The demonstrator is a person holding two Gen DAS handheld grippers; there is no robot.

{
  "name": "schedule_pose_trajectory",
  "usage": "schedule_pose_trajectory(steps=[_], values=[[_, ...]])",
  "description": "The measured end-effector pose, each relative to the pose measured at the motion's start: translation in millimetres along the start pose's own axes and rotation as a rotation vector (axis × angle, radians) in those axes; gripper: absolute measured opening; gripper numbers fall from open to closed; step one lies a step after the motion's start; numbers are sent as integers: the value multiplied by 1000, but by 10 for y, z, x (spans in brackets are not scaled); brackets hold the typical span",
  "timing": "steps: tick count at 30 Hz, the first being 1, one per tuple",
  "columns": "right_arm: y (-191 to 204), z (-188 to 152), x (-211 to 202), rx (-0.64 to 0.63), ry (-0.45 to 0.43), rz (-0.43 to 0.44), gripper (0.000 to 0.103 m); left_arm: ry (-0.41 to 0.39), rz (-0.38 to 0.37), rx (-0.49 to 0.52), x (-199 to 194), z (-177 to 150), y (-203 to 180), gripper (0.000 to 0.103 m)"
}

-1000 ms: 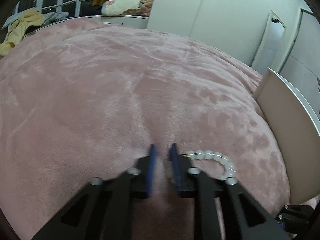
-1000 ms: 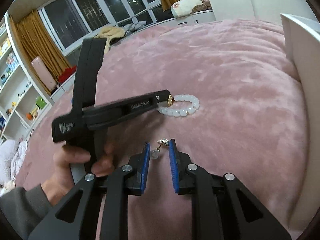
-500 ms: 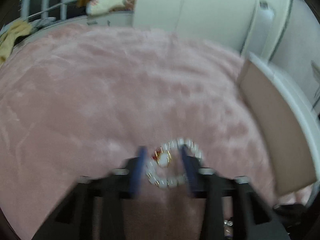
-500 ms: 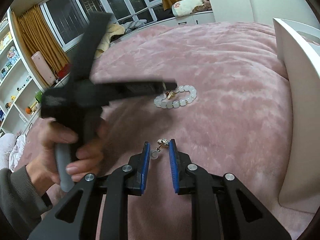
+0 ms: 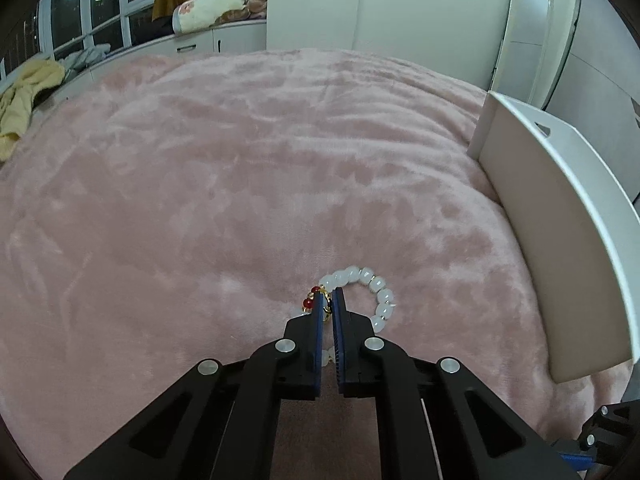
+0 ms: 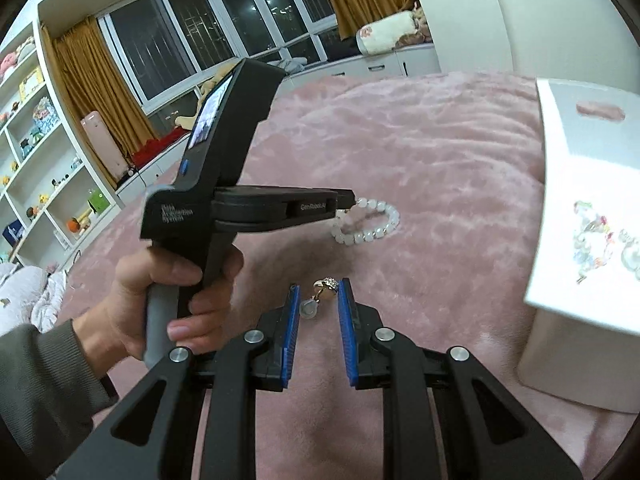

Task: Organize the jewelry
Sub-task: 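Grasp the white jade bead bracelet with the left tool while the right tool grasps the small gold pendant, then carry the bracelet and pendant over the white box with both tools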

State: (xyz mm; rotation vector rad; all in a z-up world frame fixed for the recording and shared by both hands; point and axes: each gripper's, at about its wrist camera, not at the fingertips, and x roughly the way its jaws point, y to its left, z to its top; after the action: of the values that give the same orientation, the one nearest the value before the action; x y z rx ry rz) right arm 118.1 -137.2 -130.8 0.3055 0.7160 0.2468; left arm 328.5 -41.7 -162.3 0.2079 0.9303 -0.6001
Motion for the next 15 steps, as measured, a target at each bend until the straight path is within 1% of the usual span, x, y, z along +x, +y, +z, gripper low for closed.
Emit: schedule_pose_trajectory(steps=[5, 9, 15], values=[[-37, 97, -197, 6, -34, -9, 20, -31, 11, 21, -252, 143, -80, 10], [-122, 253, -473, 14, -93, -18, 20, -56, 29, 57, -476, 284, -194, 10], [-276, 476, -795, 1, -157, -65, 20, -92, 53, 90, -733, 512, -401, 9]])
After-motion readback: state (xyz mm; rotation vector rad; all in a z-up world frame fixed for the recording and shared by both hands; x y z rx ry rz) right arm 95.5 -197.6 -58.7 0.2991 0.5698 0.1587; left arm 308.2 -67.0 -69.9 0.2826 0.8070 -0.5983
